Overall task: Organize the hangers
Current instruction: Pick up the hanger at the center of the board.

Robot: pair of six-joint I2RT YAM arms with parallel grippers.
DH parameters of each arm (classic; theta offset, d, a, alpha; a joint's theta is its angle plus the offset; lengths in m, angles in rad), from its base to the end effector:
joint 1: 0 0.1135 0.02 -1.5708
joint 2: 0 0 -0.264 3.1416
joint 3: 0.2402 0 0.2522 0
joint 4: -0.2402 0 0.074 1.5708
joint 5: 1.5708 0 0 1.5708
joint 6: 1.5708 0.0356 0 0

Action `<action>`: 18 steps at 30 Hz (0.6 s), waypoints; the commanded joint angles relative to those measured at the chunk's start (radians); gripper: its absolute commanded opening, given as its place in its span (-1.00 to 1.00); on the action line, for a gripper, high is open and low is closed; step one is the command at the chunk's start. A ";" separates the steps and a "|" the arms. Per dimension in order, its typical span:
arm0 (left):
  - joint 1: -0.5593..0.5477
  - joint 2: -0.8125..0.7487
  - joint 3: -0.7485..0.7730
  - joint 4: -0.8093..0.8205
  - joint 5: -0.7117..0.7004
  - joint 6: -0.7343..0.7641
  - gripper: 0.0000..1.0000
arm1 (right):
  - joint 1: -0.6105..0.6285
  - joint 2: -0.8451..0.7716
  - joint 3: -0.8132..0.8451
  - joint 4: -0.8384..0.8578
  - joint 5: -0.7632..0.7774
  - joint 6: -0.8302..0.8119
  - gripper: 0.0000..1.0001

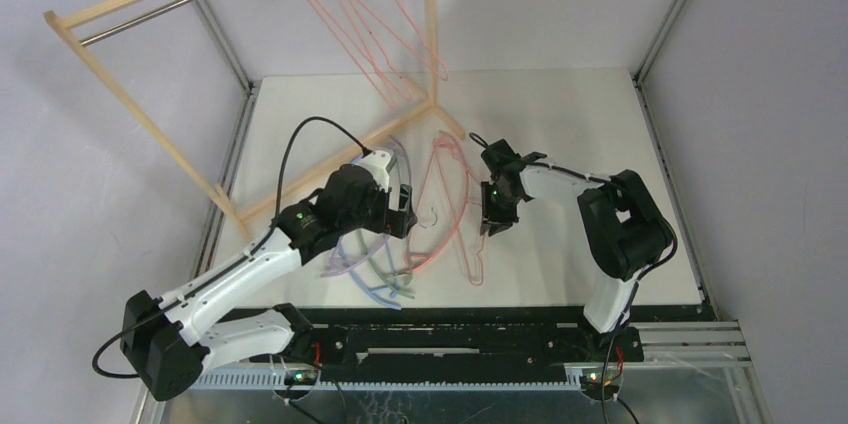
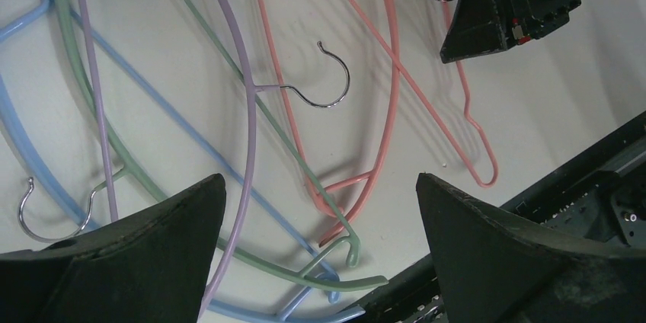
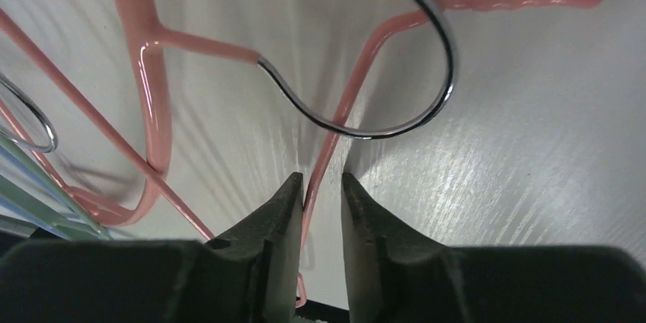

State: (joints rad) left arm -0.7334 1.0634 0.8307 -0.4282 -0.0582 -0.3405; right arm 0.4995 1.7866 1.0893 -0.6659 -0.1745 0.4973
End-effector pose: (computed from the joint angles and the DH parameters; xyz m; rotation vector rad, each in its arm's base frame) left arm 0.1725 -0.1527 0.2789 0.4134 2.2437 -0.5138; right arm 0.2826 0.1612 0.1534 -0.0308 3.0188 0.3823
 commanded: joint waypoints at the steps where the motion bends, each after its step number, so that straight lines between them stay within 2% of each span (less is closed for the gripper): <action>1: -0.004 -0.020 0.034 0.006 -0.024 -0.007 0.99 | -0.022 -0.001 -0.005 0.046 0.021 -0.010 -0.50; 3: -0.004 -0.010 0.045 0.000 -0.025 0.001 0.99 | -0.036 -0.010 -0.017 0.054 0.018 -0.009 -0.78; 5: -0.004 0.000 0.053 0.000 -0.028 0.006 0.99 | -0.056 -0.018 -0.032 0.064 0.013 -0.008 -0.92; 8: -0.004 0.015 0.070 0.002 -0.027 0.007 0.99 | -0.089 -0.036 -0.053 0.075 0.010 -0.009 -1.00; 18: -0.006 0.020 0.069 0.005 -0.032 0.008 0.99 | -0.209 -0.154 -0.095 0.071 0.044 -0.034 -1.00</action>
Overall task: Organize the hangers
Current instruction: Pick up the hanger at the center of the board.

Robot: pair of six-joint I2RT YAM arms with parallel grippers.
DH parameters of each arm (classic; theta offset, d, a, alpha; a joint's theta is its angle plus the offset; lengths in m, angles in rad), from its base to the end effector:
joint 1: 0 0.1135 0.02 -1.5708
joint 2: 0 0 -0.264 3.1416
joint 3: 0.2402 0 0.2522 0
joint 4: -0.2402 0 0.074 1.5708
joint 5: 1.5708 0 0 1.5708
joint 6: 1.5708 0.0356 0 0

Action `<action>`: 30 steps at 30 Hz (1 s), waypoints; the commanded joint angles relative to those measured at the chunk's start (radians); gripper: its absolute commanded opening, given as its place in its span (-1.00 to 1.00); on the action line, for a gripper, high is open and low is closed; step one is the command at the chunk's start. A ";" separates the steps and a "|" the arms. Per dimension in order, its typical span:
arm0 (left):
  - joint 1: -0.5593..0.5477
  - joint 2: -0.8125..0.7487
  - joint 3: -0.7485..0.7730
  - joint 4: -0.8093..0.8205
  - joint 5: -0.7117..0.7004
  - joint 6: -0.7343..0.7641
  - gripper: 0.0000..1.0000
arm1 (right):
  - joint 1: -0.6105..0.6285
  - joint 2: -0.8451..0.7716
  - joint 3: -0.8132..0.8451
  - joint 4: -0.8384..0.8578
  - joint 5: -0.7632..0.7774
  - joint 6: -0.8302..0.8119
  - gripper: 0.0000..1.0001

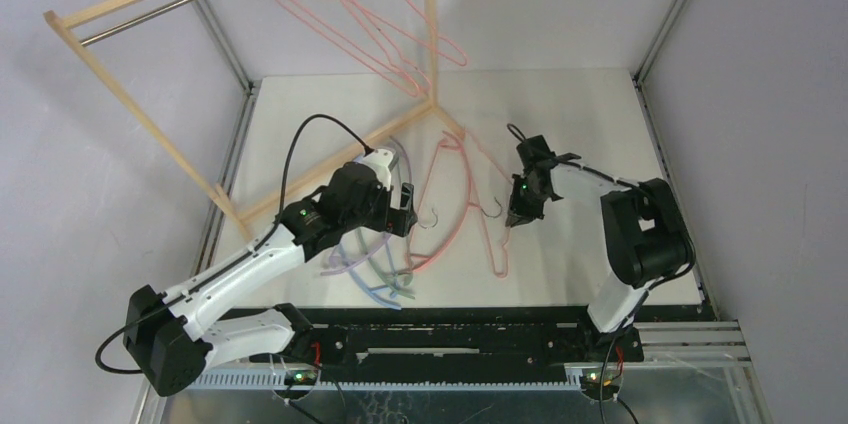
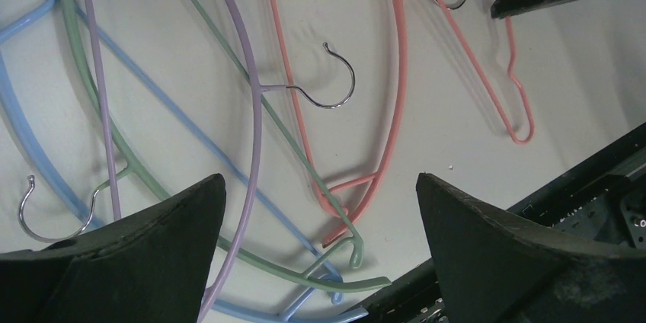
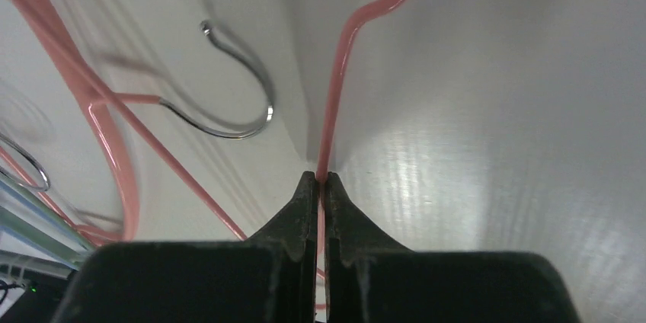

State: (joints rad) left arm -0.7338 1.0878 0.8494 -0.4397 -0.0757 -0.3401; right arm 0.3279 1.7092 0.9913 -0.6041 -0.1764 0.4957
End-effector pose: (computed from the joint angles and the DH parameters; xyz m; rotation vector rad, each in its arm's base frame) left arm 0.1762 -0.1553 0.2791 0.4077 2.2568 -0.4867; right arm 0.2889 0.1049 0.1533 0.2154 2.9517 0.3879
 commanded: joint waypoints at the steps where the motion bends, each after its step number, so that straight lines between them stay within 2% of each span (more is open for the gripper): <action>1: -0.006 -0.003 0.050 0.017 -0.016 0.007 0.99 | -0.046 -0.083 0.004 0.004 0.049 -0.039 -1.00; 10: -0.014 0.008 0.090 0.021 0.012 0.013 0.99 | -0.045 -0.185 0.019 -0.032 0.042 -0.035 -1.00; 15: -0.117 0.028 0.216 0.036 -0.024 0.023 0.99 | 0.007 -0.191 0.102 -0.038 -0.017 0.020 -1.00; 21: -0.227 0.135 0.330 0.089 -0.038 0.023 0.99 | 0.066 -0.158 0.232 -0.059 -0.090 0.092 -1.00; 30: -0.274 0.198 0.363 0.097 -0.059 0.054 0.99 | 0.084 -0.174 0.374 -0.087 -0.193 0.162 -1.00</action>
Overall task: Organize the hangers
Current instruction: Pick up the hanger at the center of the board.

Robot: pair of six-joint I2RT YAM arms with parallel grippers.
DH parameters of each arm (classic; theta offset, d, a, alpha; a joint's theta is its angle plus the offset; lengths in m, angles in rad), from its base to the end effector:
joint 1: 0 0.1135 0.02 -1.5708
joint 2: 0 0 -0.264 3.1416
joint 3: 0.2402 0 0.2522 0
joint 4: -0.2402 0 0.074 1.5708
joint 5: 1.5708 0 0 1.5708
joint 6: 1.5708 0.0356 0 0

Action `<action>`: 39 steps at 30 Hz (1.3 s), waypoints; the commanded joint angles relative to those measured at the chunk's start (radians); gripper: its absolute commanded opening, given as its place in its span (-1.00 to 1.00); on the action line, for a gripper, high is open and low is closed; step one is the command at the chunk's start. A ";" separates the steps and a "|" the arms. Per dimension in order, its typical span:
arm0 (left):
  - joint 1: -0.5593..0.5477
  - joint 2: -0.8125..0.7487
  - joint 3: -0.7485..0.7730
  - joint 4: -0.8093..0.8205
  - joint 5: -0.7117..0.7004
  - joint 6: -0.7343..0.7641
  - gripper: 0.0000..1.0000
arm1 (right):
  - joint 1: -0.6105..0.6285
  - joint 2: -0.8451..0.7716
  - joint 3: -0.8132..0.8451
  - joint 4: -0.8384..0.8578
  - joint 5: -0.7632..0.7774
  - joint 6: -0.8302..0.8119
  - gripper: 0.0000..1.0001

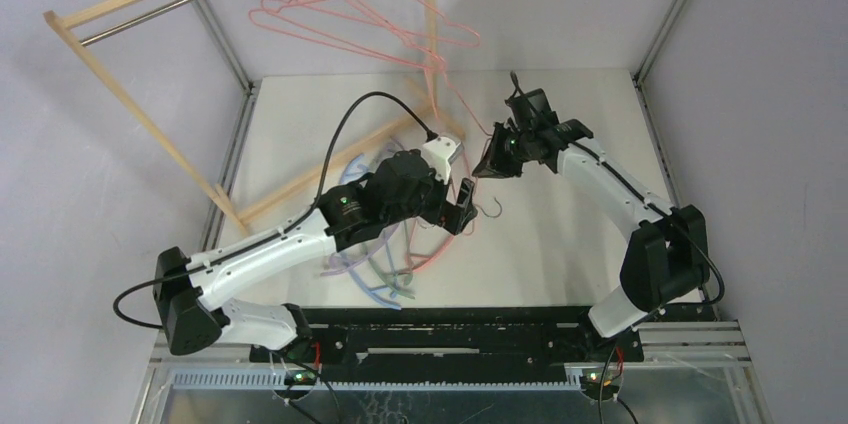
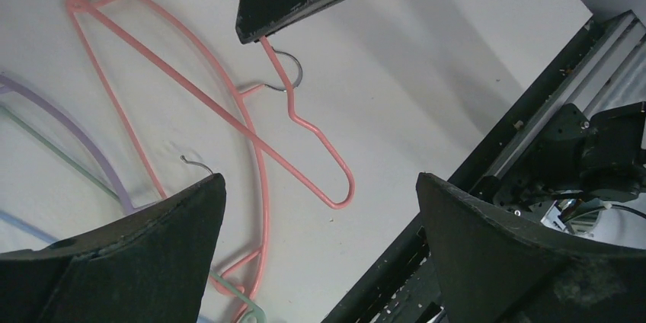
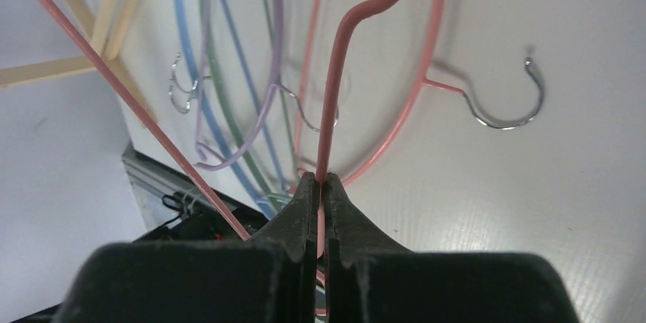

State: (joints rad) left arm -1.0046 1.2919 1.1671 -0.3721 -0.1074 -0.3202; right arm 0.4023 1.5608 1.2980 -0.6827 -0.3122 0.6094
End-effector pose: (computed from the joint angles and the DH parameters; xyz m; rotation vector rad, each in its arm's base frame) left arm 0.1609 -0.2461 0.3442 0.6535 2.0387 -0.6927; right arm 0.3018 0.1403 0.2843 0.1391 2.6356 0.7757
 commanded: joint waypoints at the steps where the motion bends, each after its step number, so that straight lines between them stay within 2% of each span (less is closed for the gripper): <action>1: -0.004 0.000 0.048 0.029 -0.028 0.036 0.99 | 0.010 -0.026 0.077 -0.012 -0.065 0.053 -1.00; 8: -0.015 0.045 0.088 0.024 -0.031 0.040 0.99 | 0.030 -0.032 0.156 -0.059 -0.081 0.061 -1.00; 16: -0.044 0.139 0.169 -0.056 -0.086 0.047 0.99 | 0.047 -0.043 0.194 -0.084 -0.106 0.062 -1.00; 24: -0.044 0.208 0.166 -0.116 -0.151 0.031 0.99 | 0.050 -0.105 0.188 -0.104 -0.117 0.062 -1.00; 36: -0.042 0.226 0.137 -0.145 -0.213 0.024 0.98 | 0.064 -0.161 0.165 -0.115 -0.158 0.065 -1.00; 38: -0.039 0.228 0.126 -0.137 -0.212 0.030 0.89 | 0.069 -0.170 0.163 -0.115 -0.168 0.067 -1.00; 39: -0.037 0.228 0.117 -0.130 -0.203 0.039 0.59 | 0.070 -0.173 0.161 -0.114 -0.173 0.068 -1.00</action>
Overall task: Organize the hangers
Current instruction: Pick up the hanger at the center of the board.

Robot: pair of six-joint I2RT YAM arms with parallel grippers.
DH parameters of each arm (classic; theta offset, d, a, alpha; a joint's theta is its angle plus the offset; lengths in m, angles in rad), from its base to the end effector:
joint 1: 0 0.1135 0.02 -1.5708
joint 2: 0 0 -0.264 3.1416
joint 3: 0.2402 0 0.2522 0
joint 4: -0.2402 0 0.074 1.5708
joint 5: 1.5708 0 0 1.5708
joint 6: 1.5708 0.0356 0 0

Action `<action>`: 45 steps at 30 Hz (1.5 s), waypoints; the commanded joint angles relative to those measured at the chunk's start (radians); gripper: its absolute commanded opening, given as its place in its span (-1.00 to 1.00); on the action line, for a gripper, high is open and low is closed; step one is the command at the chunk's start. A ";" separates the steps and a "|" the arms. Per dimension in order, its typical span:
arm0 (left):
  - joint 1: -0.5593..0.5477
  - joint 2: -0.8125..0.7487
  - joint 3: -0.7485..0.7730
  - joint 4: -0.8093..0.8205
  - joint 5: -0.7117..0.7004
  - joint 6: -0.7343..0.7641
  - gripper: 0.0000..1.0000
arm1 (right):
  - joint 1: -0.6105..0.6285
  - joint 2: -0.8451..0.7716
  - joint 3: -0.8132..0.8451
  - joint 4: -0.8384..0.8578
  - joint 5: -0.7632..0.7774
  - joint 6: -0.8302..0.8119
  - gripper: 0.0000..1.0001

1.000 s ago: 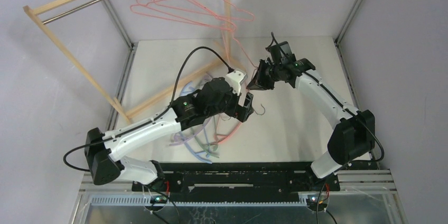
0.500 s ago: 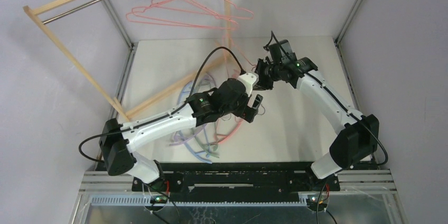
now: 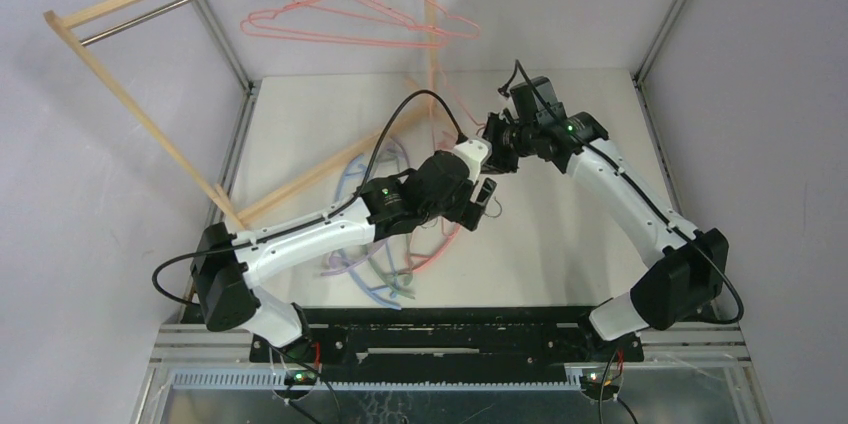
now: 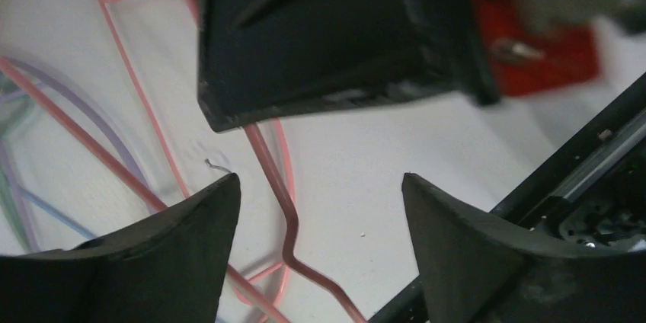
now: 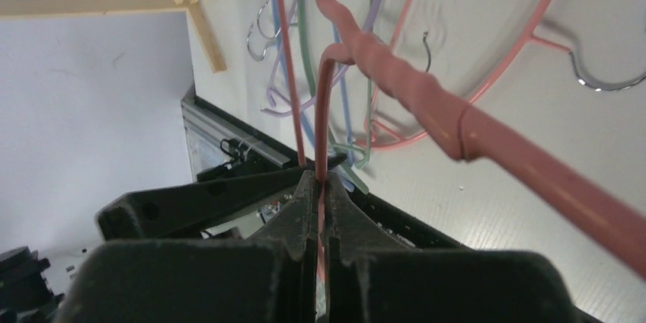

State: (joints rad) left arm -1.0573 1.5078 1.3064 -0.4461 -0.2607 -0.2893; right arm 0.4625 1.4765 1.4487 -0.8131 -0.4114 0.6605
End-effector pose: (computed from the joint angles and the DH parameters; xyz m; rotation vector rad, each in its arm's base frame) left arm 0.1759 -0.2933 0.3214 0.6997 2.1195 -0.4627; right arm 0.2736 0.1523 0.3500 0.0501 2.5719 0.9745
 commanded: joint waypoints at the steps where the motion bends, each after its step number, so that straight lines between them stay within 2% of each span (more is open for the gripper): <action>1: 0.017 0.010 -0.032 -0.049 -0.045 0.014 0.29 | 0.010 -0.093 0.009 0.016 -0.081 0.017 -1.00; 3: 0.021 0.003 -0.046 -0.044 -0.069 0.008 -0.61 | 0.010 -0.100 0.009 0.014 -0.088 0.017 -1.00; 4: 0.023 0.001 -0.049 -0.052 -0.092 -0.001 -0.94 | 0.011 -0.104 0.007 0.011 -0.089 0.017 -1.00; 5: 0.024 -0.002 -0.050 -0.057 -0.110 -0.006 -0.99 | 0.010 -0.108 0.007 0.011 -0.089 0.017 -1.00; 12: 0.040 -0.054 -0.119 -0.033 -0.109 -0.002 -0.99 | 0.009 -0.116 0.008 -0.003 -0.103 0.002 -1.00; 16: 0.090 -0.098 -0.175 -0.027 -0.086 -0.016 -1.00 | 0.002 -0.140 -0.023 -0.021 -0.131 -0.042 -0.73; 19: 0.117 -0.131 -0.212 -0.031 -0.070 -0.010 -1.00 | -0.008 -0.185 -0.059 -0.064 -0.090 -0.093 -0.40; 21: 0.120 -0.158 -0.246 -0.021 -0.047 -0.001 -0.99 | -0.037 -0.218 -0.089 -0.103 -0.054 -0.124 -0.26; 23: 0.120 -0.175 -0.277 -0.019 -0.017 -0.002 -1.00 | -0.082 -0.251 -0.123 -0.139 -0.012 -0.146 0.45; 24: 0.120 -0.177 -0.290 -0.018 0.012 0.003 -1.00 | -0.121 -0.275 -0.139 -0.151 0.004 -0.153 0.57; 28: 0.118 -0.199 -0.333 -0.011 0.159 0.023 -1.00 | -0.205 -0.323 -0.175 -0.170 0.106 -0.159 0.66; 36: 0.099 -0.306 -0.293 -0.063 0.435 0.056 -1.00 | -0.222 -0.291 -0.178 -0.177 0.282 -0.177 0.66; 40: 0.099 -0.368 -0.201 -0.051 0.538 0.013 -1.00 | -0.222 -0.291 -0.201 -0.142 0.298 -0.184 0.66; 45: 0.099 -0.395 -0.039 -0.079 0.590 -0.022 -0.99 | -0.223 -0.288 -0.242 -0.116 0.296 -0.183 0.67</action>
State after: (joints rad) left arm -0.9531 1.1728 1.1110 -0.5785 0.1993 -0.2882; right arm 0.2424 1.1889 1.2339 -0.9825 -0.1505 0.5011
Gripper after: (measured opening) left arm 0.134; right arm 0.833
